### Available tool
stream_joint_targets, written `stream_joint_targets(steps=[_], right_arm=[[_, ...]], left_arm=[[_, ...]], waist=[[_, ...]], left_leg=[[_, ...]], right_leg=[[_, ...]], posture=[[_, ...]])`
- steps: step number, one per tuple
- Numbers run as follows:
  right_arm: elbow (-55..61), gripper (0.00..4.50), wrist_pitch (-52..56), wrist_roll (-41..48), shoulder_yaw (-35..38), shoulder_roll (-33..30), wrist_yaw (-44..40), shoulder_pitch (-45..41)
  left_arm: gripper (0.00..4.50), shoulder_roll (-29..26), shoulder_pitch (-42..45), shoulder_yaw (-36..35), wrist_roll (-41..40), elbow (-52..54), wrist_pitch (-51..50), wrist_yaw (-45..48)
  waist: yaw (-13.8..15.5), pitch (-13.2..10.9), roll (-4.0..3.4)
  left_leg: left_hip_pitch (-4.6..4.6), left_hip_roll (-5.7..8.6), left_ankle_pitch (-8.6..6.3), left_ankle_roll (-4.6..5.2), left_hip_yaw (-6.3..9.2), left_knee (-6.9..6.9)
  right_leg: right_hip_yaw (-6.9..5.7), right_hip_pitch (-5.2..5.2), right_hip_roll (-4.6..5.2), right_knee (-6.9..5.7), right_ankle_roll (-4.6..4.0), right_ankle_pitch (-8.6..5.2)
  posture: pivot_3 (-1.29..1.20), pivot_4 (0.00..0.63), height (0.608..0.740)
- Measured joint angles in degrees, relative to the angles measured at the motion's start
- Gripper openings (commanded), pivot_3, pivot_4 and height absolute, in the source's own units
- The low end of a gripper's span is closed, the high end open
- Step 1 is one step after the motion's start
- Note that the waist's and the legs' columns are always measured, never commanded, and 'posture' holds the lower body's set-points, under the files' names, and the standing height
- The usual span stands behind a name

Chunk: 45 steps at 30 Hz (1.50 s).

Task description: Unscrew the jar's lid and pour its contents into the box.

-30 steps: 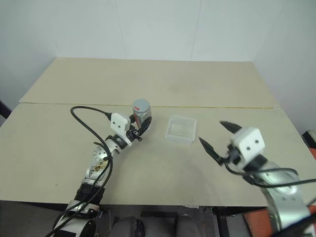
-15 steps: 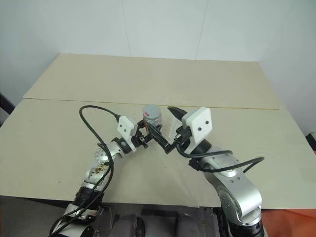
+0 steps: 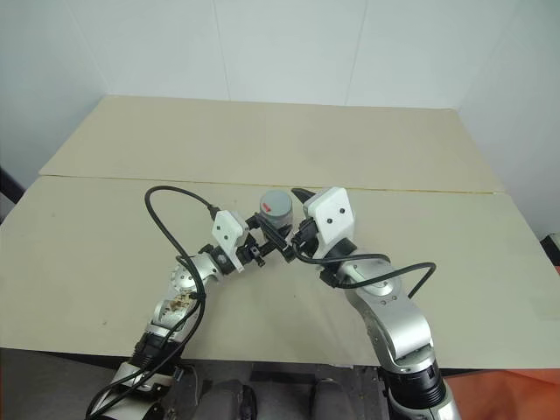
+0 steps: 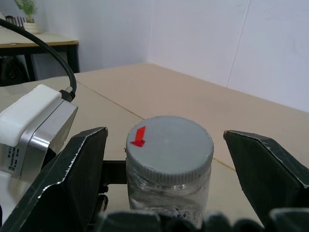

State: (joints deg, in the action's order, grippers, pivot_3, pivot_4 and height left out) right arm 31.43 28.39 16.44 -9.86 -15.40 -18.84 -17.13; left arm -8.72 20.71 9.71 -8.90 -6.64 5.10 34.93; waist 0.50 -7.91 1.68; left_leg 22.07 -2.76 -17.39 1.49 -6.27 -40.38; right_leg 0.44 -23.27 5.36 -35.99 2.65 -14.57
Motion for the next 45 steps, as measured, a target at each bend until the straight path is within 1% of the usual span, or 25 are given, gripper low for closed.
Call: stream_joint_targets(steps=[7, 10, 14, 15, 18, 26, 29, 31, 38, 39, 40, 43, 45], right_arm=[[-1.3, 4.50, -0.8, -1.4, -0.2, 0.4, -0.9, -0.6], [-1.7, 3.97, -1.3, -1.8, -0.3, 0.4, -1.4, -0.6], [-1.8, 2.69, -2.3, -3.0, -0.4, 0.4, -1.8, -0.5], [-1.8, 2.56, -2.5, -3.0, -0.4, 0.3, -1.9, -0.5], [-1.8, 1.65, -3.0, -3.2, -0.6, 0.5, -2.2, -0.5], [-1.8, 1.65, -3.3, -3.4, -0.5, 0.7, -2.6, -0.5], [-1.9, 2.27, -3.0, -1.7, 0.1, 1.0, -3.6, -0.5], [-1.9, 2.87, -3.0, -2.4, 0.0, 0.9, -3.4, -0.5], [-1.7, 2.87, -2.8, -2.7, 0.1, 0.4, -3.6, -0.4], [-1.6, 3.25, -2.7, -2.4, 0.2, 0.4, -3.7, -0.4], [-1.6, 3.47, -2.6, -2.1, 0.3, 0.4, -3.8, -0.4], [-1.5, 4.41, -2.5, -2.4, 0.3, 0.1, -3.5, -0.2], [-1.6, 4.41, -2.6, -3.4, 0.3, 0.0, -3.4, -0.2]], left_arm=[[2.10, 0.2, -0.4, 0.3, 0.0, 0.0, 0.1, 0.0], [2.10, 0.3, -0.4, 0.5, 0.0, 0.0, 0.2, 0.0], [2.10, 0.3, -0.5, 0.5, 0.2, 0.0, 0.5, 0.0], [2.10, 0.2, -0.5, 0.4, 0.3, 0.0, 0.5, 0.0], [2.10, 0.2, -0.6, 0.4, 0.6, 0.0, 0.5, -0.1], [2.10, 0.3, -0.6, 0.4, 0.6, -0.1, 0.5, -0.1], [2.10, 0.3, -0.6, 0.4, 0.6, 0.0, 0.9, -0.1], [2.10, 0.3, -0.6, 0.4, 0.6, 0.0, 0.9, -0.1], [2.10, 0.4, -0.8, 0.4, 0.7, -0.1, 1.4, -0.5], [2.10, 0.4, -0.8, 0.4, 0.7, -0.2, 1.7, -0.5], [2.10, 0.4, -0.8, 0.4, 0.7, -0.3, 2.1, -0.5], [2.10, 0.6, -0.8, 0.3, 0.7, -0.4, 2.4, -0.6], [2.10, 0.8, -0.8, 0.3, 0.7, -0.4, 2.5, -0.6]], waist=[[0.0, 0.0, 0.00], [0.0, 0.0, 0.00], [0.0, 0.0, 0.00], [0.0, 0.0, 0.00], [0.0, 0.0, 0.00], [0.0, 0.0, 0.00], [0.0, 0.0, 0.00], [0.0, 0.0, 0.00], [0.0, 0.0, 0.00], [0.0, 0.0, 0.00], [0.0, 0.0, 0.00], [0.0, 0.0, 0.00], [0.0, 0.0, 0.00]], left_leg=[[0.00, 0.00, 0.00, 0.00, 0.00, 0.00], [0.00, 0.00, 0.00, 0.00, 0.00, 0.00], [0.00, 0.00, 0.00, 0.00, 0.00, -0.01], [0.00, 0.00, 0.00, 0.00, 0.00, 0.00], [0.00, 0.00, 0.00, 0.00, 0.00, -0.01], [0.00, 0.00, 0.00, 0.00, 0.00, 0.00], [0.00, 0.00, 0.00, 0.00, 0.00, -0.01], [0.00, 0.00, 0.00, 0.00, 0.00, -0.01], [0.00, 0.00, 0.00, 0.00, 0.00, -0.01], [0.00, 0.00, 0.00, 0.00, 0.00, -0.01], [0.00, 0.00, 0.00, 0.00, 0.00, 0.00], [0.00, 0.00, 0.00, 0.00, -0.01, -0.01], [0.00, 0.00, 0.00, 0.00, 0.00, -0.01]], right_leg=[[0.00, 0.00, 0.00, 0.00, 0.00, 0.00], [0.00, 0.00, 0.00, 0.00, 0.00, 0.00], [0.00, 0.00, 0.00, -0.01, 0.00, 0.00], [0.00, 0.00, 0.00, -0.01, 0.00, 0.00], [0.00, 0.00, 0.00, -0.01, 0.00, 0.00], [0.00, 0.00, 0.00, -0.01, 0.00, 0.00], [0.00, 0.00, 0.00, -0.01, 0.00, 0.00], [0.00, 0.00, 0.00, -0.01, 0.00, 0.00], [0.00, 0.00, 0.00, -0.01, 0.00, 0.00], [0.00, 0.00, 0.00, -0.01, 0.00, 0.00], [0.00, 0.00, 0.00, -0.01, 0.00, 0.00], [0.00, 0.00, 0.01, -0.01, 0.00, 0.00], [0.00, 0.00, 0.00, -0.01, 0.00, 0.00]], posture=[[0.00, 0.150, 0.740], [0.00, 0.150, 0.740], [0.00, 0.150, 0.740], [0.00, 0.150, 0.740], [0.00, 0.150, 0.740], [0.00, 0.150, 0.740], [0.00, 0.150, 0.740], [0.00, 0.150, 0.740], [0.00, 0.150, 0.740], [0.00, 0.150, 0.740], [0.00, 0.150, 0.740], [0.00, 0.150, 0.740], [0.00, 0.150, 0.740]])
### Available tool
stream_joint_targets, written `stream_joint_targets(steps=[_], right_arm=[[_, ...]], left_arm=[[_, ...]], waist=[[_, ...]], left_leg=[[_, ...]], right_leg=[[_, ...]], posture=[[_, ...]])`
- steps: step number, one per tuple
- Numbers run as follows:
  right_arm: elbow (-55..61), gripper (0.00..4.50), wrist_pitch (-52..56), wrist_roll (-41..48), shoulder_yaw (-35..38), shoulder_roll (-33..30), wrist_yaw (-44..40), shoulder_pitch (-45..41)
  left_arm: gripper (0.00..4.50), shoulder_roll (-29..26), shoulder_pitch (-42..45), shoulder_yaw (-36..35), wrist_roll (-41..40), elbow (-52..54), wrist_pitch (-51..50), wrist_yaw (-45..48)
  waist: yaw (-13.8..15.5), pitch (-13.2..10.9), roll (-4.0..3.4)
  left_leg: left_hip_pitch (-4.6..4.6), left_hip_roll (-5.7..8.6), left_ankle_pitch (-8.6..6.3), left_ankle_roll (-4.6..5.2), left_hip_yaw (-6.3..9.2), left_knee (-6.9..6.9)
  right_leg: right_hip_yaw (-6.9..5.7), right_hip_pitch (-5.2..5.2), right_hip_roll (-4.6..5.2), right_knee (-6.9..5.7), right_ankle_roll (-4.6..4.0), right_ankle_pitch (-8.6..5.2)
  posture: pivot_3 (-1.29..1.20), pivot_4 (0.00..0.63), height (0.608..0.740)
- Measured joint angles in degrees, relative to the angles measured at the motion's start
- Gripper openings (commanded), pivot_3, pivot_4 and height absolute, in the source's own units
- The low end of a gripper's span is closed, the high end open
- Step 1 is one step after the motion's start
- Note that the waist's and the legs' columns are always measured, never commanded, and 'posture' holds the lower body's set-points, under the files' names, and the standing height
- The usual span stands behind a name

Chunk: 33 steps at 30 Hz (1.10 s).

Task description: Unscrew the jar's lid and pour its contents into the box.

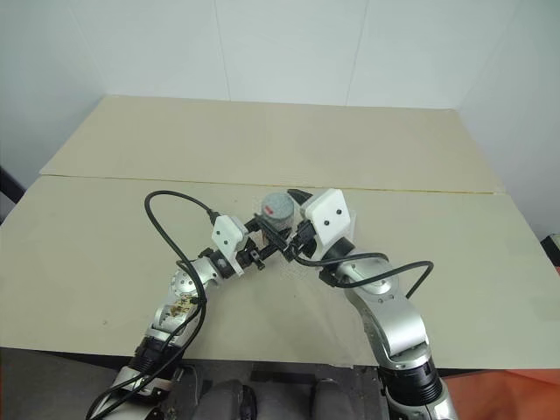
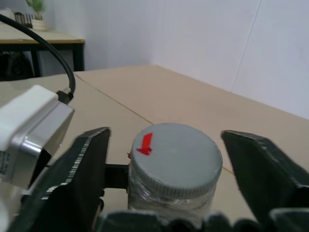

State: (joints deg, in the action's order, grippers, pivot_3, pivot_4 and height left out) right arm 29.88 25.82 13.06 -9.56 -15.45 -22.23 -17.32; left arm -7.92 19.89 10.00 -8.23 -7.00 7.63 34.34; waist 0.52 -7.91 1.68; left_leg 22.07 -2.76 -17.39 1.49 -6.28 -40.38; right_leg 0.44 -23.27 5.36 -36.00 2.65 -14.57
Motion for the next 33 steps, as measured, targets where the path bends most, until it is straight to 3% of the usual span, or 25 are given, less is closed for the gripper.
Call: stream_joint_targets(steps=[26, 29, 32, 33], right_arm=[[-1.1, 4.41, -1.0, -1.0, 0.0, 1.0, -0.2, 0.0], [-1.1, 3.86, -1.1, -0.9, 0.0, 1.2, -0.4, 0.0], [-1.2, 2.85, -1.1, -0.9, -0.3, 1.2, -0.9, 0.0], [-1.2, 2.74, -1.2, -1.0, -0.3, 1.2, -0.9, 0.0]], left_arm=[[2.10, 1.7, -1.9, -0.9, -0.9, -0.1, 2.1, 0.2], [2.10, 1.7, -1.9, -0.9, -0.9, -0.2, 2.1, 0.2], [2.10, 1.8, -1.9, -0.8, -0.9, -0.2, 2.1, 0.1], [2.10, 1.8, -1.9, -0.8, -1.0, -0.2, 2.1, 0.1]], waist=[[0.0, 0.0, 0.00], [0.0, 0.0, 0.00], [0.0, 0.0, 0.00], [0.0, 0.0, 0.00]], left_leg=[[0.00, 0.00, 0.00, 0.00, 0.00, 0.00], [0.00, 0.00, 0.00, 0.00, 0.00, 0.00], [0.00, 0.00, 0.00, 0.00, 0.00, 0.00], [0.00, 0.00, 0.00, 0.00, 0.00, 0.00]], right_leg=[[0.00, 0.00, 0.00, 0.00, 0.00, 0.00], [0.00, 0.00, 0.00, 0.00, 0.00, 0.00], [0.00, 0.00, 0.00, 0.00, 0.00, 0.00], [0.00, 0.00, 0.00, 0.00, 0.00, 0.00]], posture=[[0.00, 0.150, 0.740], [0.00, 0.150, 0.740], [0.00, 0.150, 0.740], [0.00, 0.150, 0.740]])
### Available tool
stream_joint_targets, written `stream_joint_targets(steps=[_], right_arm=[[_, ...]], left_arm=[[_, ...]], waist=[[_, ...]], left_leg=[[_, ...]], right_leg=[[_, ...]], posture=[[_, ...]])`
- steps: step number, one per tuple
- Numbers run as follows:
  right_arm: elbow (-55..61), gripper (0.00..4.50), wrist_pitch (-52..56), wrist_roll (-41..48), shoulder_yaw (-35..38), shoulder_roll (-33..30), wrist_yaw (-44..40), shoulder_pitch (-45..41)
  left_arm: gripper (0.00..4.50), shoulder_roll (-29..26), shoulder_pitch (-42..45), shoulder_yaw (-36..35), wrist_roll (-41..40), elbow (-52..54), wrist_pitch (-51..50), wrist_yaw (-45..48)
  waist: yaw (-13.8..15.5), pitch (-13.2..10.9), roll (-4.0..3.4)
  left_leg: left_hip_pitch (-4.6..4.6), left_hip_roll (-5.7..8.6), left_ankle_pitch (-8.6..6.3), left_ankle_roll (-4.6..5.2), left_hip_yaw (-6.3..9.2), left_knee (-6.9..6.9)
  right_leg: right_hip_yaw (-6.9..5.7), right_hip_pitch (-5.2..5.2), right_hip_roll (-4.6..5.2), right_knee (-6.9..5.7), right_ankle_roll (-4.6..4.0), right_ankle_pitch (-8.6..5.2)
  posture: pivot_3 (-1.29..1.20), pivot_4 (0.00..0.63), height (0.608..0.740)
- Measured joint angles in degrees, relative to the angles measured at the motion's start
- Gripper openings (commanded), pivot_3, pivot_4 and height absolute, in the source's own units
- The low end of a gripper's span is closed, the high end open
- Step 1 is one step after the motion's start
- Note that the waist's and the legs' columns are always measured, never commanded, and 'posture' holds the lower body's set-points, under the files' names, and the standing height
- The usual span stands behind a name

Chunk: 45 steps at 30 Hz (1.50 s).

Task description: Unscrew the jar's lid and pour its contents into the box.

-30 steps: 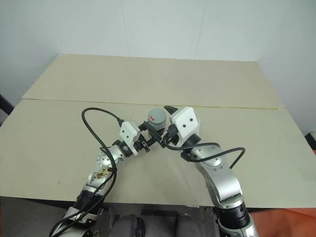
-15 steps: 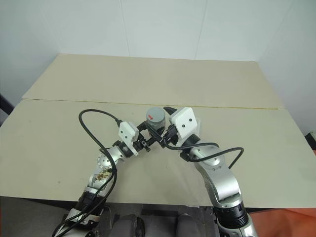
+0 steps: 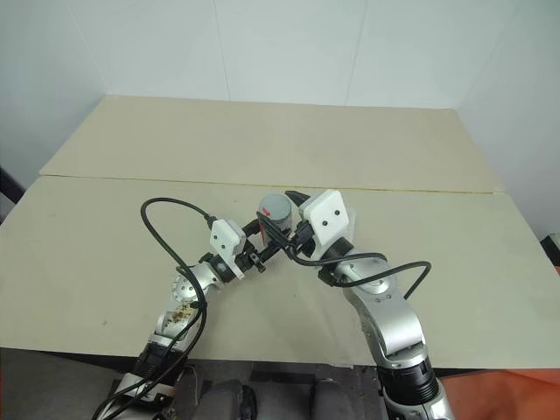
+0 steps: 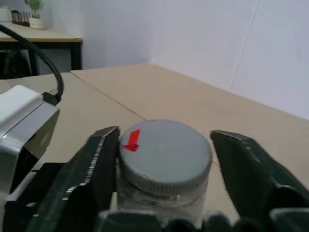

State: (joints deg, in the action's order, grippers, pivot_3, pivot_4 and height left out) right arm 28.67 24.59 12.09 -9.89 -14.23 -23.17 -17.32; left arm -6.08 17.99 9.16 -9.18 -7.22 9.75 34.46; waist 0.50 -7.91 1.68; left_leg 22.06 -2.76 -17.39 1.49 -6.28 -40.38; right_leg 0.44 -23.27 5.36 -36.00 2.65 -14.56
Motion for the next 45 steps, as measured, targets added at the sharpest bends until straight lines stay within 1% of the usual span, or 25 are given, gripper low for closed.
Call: stream_joint_targets(steps=[11, 15, 20, 21, 27, 30, 36, 40, 45], right_arm=[[-0.6, 2.74, -1.1, -0.7, -0.3, 0.0, -0.1, 0.1], [-0.6, 2.74, -1.2, 1.1, 0.4, -1.4, -2.9, 0.1], [-1.6, 2.74, -1.6, 5.9, 2.7, -5.9, -10.8, -0.9], [-2.1, 2.74, -1.8, 6.8, 3.1, -7.0, -12.5, -1.5], [-5.6, 2.74, -2.0, 10.3, 4.3, -9.9, -19.3, -5.0], [-8.9, 2.74, -2.3, 12.6, 5.0, -11.8, -24.4, -7.6], [-17.6, 2.74, -3.2, 17.3, 6.5, -15.9, -37.6, -13.9], [-24.1, 2.74, -5.7, 17.3, 6.1, -15.9, -44.1, -17.4], [-35.0, 2.74, -9.7, 16.6, 4.1, -15.6, -54.0, -24.3]], left_arm=[[2.10, 0.0, 0.0, -0.1, -0.1, 0.0, 0.0, 0.1], [2.10, -0.1, -0.7, 0.0, -1.7, 0.0, 0.0, 1.7], [2.10, -0.7, -2.1, 0.4, -4.6, 1.0, -0.1, 5.9], [2.10, -0.9, -2.1, 0.4, -4.9, 1.2, -0.1, 6.6], [2.10, -1.6, -2.1, 0.4, -6.3, 1.8, -0.2, 8.3], [2.10, -2.0, -2.1, 0.5, -6.7, 2.1, -0.3, 9.2], [2.10, -2.0, -1.8, 1.0, -7.6, 3.1, -0.4, 11.4], [2.10, -1.8, -1.8, 1.1, -7.7, 3.1, -0.6, 11.3], [2.10, -1.7, -1.9, 1.1, -7.8, 3.1, -0.9, 11.3]], waist=[[0.0, 0.0, 0.00], [0.0, 0.0, 0.00], [0.0, 0.0, 0.00], [0.0, 0.0, 0.00], [0.0, 0.0, 0.00], [0.0, 0.0, 0.00], [0.1, 0.0, 0.00], [0.0, 0.0, -0.01], [-0.1, 0.0, -0.03]], left_leg=[[0.00, 0.00, 0.00, 0.00, 0.00, 0.00], [0.00, 0.00, 0.00, 0.01, 0.00, 0.00], [-0.01, -0.01, -0.03, 0.06, 0.01, 0.00], [-0.02, -0.01, -0.17, 0.30, 0.01, 0.00], [-0.06, -0.01, -0.19, 0.34, 0.01, -0.01], [-0.05, -0.01, -0.19, 0.35, 0.00, -0.04], [-0.05, -0.02, -0.20, 0.36, -0.01, -0.04], [-0.06, -0.02, -0.19, 0.34, -0.02, -0.05], [-0.07, -0.03, -0.13, 0.24, -0.06, -0.06]], right_leg=[[0.00, 0.00, 0.00, 0.00, 0.00, 0.00], [0.00, 0.01, 0.00, 0.01, 0.00, 0.00], [0.01, 0.01, 0.00, 0.00, 0.00, 0.00], [0.01, 0.01, 0.00, -0.01, 0.00, 0.00], [0.01, 0.02, 0.00, -0.06, -0.02, 0.01], [0.01, 0.03, 0.00, -0.04, -0.01, 0.01], [0.01, 0.04, 0.00, -0.01, 0.00, 0.02], [0.02, 0.03, 0.00, -0.03, 0.00, 0.03], [0.03, 0.03, 0.00, -0.05, 0.01, 0.04]], posture=[[0.00, 0.150, 0.740], [0.00, 0.150, 0.740], [0.00, 0.150, 0.740], [0.00, 0.150, 0.740], [0.00, 0.150, 0.740], [0.00, 0.150, 0.740], [0.00, 0.150, 0.740], [0.00, 0.150, 0.740], [0.00, 0.150, 0.740]])
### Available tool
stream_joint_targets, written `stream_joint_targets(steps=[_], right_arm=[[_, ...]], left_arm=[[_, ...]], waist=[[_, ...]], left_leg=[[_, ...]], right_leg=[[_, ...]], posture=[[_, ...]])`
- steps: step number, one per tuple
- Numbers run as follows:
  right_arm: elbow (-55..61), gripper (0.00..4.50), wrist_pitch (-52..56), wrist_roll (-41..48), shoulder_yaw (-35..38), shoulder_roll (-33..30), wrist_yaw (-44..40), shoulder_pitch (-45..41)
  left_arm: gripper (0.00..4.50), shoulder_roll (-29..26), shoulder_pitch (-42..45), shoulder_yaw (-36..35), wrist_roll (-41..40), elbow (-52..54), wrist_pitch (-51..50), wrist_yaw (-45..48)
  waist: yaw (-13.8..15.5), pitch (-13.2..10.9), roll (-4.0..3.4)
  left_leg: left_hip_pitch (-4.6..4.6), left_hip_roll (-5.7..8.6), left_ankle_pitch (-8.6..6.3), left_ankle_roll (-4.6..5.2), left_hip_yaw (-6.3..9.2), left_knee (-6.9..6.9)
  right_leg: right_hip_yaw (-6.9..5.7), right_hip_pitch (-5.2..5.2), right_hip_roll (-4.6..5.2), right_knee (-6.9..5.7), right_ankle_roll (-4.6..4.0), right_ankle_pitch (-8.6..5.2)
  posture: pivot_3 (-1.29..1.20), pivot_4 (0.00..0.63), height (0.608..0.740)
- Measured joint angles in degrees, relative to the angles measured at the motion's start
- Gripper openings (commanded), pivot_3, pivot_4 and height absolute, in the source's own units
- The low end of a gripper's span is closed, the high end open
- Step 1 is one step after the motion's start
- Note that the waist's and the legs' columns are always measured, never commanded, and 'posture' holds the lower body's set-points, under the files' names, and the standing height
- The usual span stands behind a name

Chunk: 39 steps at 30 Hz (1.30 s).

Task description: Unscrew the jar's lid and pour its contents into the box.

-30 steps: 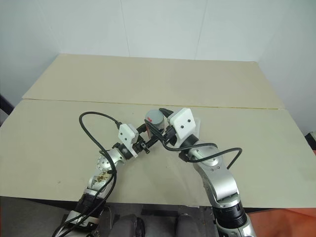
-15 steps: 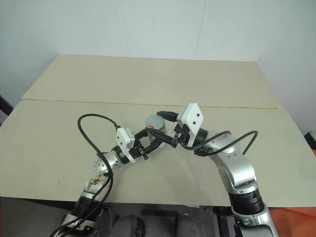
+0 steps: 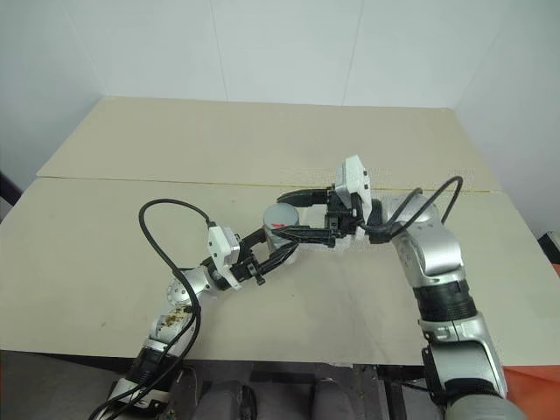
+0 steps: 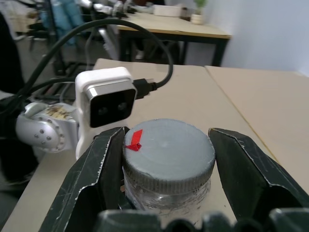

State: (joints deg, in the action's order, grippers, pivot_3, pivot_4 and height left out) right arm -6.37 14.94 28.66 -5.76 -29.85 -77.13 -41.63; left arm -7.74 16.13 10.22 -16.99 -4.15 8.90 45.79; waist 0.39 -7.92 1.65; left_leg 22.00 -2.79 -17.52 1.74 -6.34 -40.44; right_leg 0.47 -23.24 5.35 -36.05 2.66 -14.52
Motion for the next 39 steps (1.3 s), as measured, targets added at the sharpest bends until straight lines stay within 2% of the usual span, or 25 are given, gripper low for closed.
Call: stream_joint_targets(steps=[3, 7, 14, 16, 19, 20, 25, 30, 32, 36, 39], right_arm=[[-7.1, 2.74, -2.6, -1.0, -1.1, 0.3, -6.6, -4.4], [-12.7, 2.74, -5.1, -2.4, -2.2, 0.6, -11.2, -7.6], [-18.1, 2.74, -9.8, -2.9, -3.1, 2.0, -12.4, -9.7], [-18.6, 3.46, -13.5, -3.3, -2.6, 2.8, -12.2, -9.1], [-19.1, 4.31, -15.6, -3.8, -2.2, 2.7, -12.2, -8.9], [-19.0, 4.46, -15.6, -3.7, -2.0, 2.6, -12.2, -8.7], [-15.2, 4.46, -14.3, -2.4, 1.1, 0.7, -11.3, -5.1], [-6.4, 4.46, -12.5, -0.9, 4.8, -2.1, -7.7, 1.3], [-0.7, 4.46, -9.4, 0.4, 6.9, -3.0, -3.7, 5.3], [12.7, 4.46, -2.5, 2.4, 9.6, -2.7, 8.1, 13.8], [24.6, 4.46, 0.8, 1.5, 10.6, 1.4, 21.0, 20.2]], left_arm=[[2.10, 0.0, 0.0, 0.3, 0.1, -0.1, 0.0, 0.2], [2.10, 0.0, 0.0, 0.5, 0.4, -0.4, 0.0, 0.2], [2.10, 0.0, 0.0, 0.2, 1.2, -0.7, -0.1, -0.4], [2.10, 0.0, 0.0, 0.0, 1.2, -0.7, -0.1, -0.5], [2.10, 0.0, 0.0, 0.2, 1.2, -0.2, 0.0, -0.4], [2.10, 0.2, 0.0, 0.3, 1.2, 0.0, 0.0, -0.2], [2.10, 0.2, -0.1, 0.4, 1.2, 0.0, 0.0, -0.2], [2.10, 0.3, -0.3, 0.5, 1.2, 0.1, 0.0, -0.2], [2.10, 0.4, -0.3, 0.5, 1.2, 0.1, 0.0, -0.3], [2.10, 0.8, -0.1, 0.6, 1.8, -0.5, 0.6, -1.0], [2.10, 1.8, 0.5, 0.6, 3.7, -1.7, 1.2, -3.1]], waist=[[0.0, 0.0, 0.00], [0.1, 0.0, -0.01], [0.1, 0.0, -0.01], [0.1, 0.0, -0.01], [0.2, 0.0, -0.03], [0.2, 0.0, -0.03], [0.2, 0.0, -0.04], [0.3, 0.0, -0.04], [0.3, 0.0, -0.03], [0.2, 0.0, -0.04], [0.2, 0.0, -0.04]], left_leg=[[0.01, -0.01, 0.05, -0.09, -0.03, -0.01], [0.05, 0.00, 0.12, -0.21, -0.05, -0.01], [0.06, -0.02, 0.13, -0.22, -0.05, -0.01], [0.06, -0.02, 0.13, -0.22, -0.05, -0.01], [0.07, -0.01, 0.13, -0.23, -0.05, -0.01], [0.07, -0.01, 0.13, -0.23, -0.05, -0.01], [0.08, -0.02, 0.13, -0.23, -0.03, 0.00], [0.08, -0.02, 0.13, -0.22, 0.00, -0.01], [0.09, -0.03, 0.12, -0.22, 0.01, -0.01], [0.07, -0.02, 0.12, -0.22, 0.02, 0.00], [0.05, -0.01, 0.13, -0.22, 0.04, 0.00]], right_leg=[[-0.01, 0.00, 0.00, 0.01, 0.00, 0.00], [-0.03, 0.00, 0.01, -0.02, 0.02, 0.01], [-0.03, 0.00, 0.02, -0.04, 0.03, 0.02], [-0.03, 0.00, 0.02, -0.04, 0.03, 0.02], [-0.03, -0.01, 0.04, -0.05, 0.06, 0.04], [-0.03, 0.00, 0.04, -0.06, 0.06, 0.05], [-0.03, -0.01, 0.04, -0.06, 0.07, 0.06], [-0.03, -0.01, 0.06, -0.03, 0.07, 0.06], [-0.03, -0.01, 0.08, -0.02, 0.07, 0.06], [0.01, -0.03, 0.10, 0.02, 0.07, 0.06], [0.03, -0.03, 0.10, -0.03, 0.06, 0.06]], posture=[[0.00, 0.150, 0.740], [0.00, 0.150, 0.740], [0.00, 0.150, 0.740], [0.00, 0.150, 0.740], [0.00, 0.150, 0.740], [0.00, 0.150, 0.740], [0.00, 0.150, 0.740], [0.00, 0.150, 0.740], [0.00, 0.150, 0.740], [0.00, 0.150, 0.740], [0.00, 0.150, 0.740]])
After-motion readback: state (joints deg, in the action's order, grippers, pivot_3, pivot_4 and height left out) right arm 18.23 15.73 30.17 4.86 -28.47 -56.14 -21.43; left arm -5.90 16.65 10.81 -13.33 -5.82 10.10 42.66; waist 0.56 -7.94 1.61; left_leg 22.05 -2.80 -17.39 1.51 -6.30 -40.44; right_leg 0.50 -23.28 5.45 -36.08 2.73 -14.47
